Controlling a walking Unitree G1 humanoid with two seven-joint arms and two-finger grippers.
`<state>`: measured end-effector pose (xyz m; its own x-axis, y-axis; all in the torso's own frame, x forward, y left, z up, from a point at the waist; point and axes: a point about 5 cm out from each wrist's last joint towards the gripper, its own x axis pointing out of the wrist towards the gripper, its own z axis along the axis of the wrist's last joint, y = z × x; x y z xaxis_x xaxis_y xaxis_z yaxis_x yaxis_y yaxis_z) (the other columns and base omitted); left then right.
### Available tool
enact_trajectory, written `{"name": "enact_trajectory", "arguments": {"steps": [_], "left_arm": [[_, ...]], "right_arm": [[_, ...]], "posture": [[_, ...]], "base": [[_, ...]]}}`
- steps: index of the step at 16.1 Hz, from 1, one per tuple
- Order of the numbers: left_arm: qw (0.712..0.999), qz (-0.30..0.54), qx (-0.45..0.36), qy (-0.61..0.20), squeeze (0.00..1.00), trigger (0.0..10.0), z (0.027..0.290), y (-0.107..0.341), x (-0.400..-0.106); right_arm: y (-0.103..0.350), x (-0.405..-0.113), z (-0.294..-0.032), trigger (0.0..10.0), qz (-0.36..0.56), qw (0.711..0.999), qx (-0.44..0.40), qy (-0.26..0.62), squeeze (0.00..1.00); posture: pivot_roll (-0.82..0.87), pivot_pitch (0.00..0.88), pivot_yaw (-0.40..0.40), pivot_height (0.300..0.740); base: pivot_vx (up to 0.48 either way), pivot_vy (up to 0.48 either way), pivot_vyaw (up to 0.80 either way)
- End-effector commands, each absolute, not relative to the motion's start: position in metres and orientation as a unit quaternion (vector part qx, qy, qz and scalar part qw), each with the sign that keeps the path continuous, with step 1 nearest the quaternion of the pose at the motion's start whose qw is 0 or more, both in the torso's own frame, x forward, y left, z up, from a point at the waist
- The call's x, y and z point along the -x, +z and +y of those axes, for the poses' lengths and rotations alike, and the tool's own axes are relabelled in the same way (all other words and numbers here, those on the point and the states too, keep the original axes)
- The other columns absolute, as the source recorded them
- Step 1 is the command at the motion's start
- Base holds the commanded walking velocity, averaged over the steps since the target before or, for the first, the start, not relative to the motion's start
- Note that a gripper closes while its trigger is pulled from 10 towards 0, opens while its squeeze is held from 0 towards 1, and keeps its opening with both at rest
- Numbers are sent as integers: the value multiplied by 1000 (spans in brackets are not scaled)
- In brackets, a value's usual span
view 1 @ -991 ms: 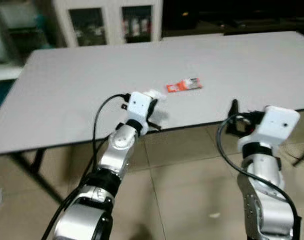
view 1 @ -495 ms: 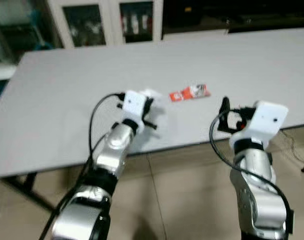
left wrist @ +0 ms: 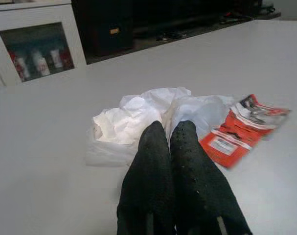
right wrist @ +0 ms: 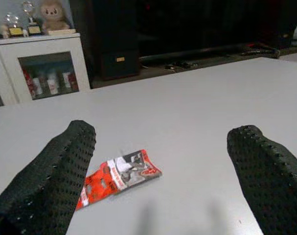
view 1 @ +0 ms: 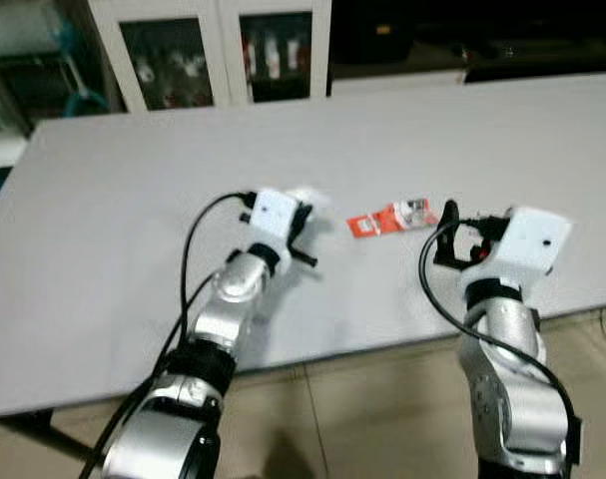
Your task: Picking trash to rubbish bin
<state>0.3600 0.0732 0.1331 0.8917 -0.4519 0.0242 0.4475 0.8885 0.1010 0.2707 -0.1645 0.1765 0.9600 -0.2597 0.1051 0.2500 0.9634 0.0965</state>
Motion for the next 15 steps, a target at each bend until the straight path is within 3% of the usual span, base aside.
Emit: {"name": "enact_trajectory", "arguments": {"steps": [1, 10, 13, 15], "left_arm": [[968, -23, -47, -246, 0, 0, 63, 135, -359], [967, -14, -44, -249, 0, 0, 61, 132, -357], [967, -15, -41, -252, 0, 0, 61, 132, -356], [966, -20, -40, -255, 0, 0, 61, 133, -356]], "right_arm": [[175, -268, -171, 10000, -56, 987, -40, -145, 0], [166, -275, -172, 10000, -13, 984, -68, -162, 0], [153, -276, -176, 10000, 32, 981, -63, -183, 0], [143, -276, -179, 10000, 66, 971, -110, -201, 0]], "posture": [[68, 79, 19, 740], [65, 81, 14, 740], [68, 84, 12, 740], [72, 91, 15, 740]], "base": [[349, 0, 0], [480, 0, 0], [229, 0, 0], [0, 0, 0]]}}
